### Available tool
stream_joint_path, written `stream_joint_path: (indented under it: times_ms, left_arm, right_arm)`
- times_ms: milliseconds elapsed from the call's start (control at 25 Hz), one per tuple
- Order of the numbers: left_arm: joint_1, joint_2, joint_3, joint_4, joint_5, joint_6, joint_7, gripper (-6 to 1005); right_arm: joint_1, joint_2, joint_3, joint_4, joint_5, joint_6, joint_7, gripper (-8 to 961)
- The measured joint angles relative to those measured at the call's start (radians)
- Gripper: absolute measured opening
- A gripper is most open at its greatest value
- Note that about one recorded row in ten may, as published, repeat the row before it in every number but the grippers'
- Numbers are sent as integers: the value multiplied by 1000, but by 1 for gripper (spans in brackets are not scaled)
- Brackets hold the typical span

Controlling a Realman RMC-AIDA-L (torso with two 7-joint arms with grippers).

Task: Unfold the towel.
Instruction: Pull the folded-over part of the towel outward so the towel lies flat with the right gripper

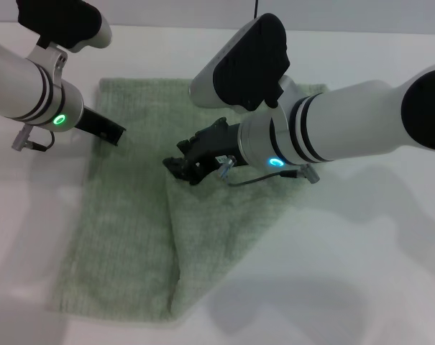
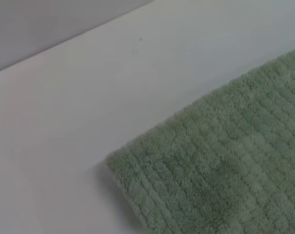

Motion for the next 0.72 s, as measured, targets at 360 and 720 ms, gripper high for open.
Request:
stream_joint_path:
  times_ms: [360, 720]
  left_arm:
    - [-2, 0, 0, 10, 0, -2, -1, 21]
    - [1, 1, 0, 1, 0, -4, -1, 22]
  right_arm:
    - [3, 0, -5, -6, -1, -11, 0, 496]
    - [3, 0, -10, -17, -2, -14, 0, 694]
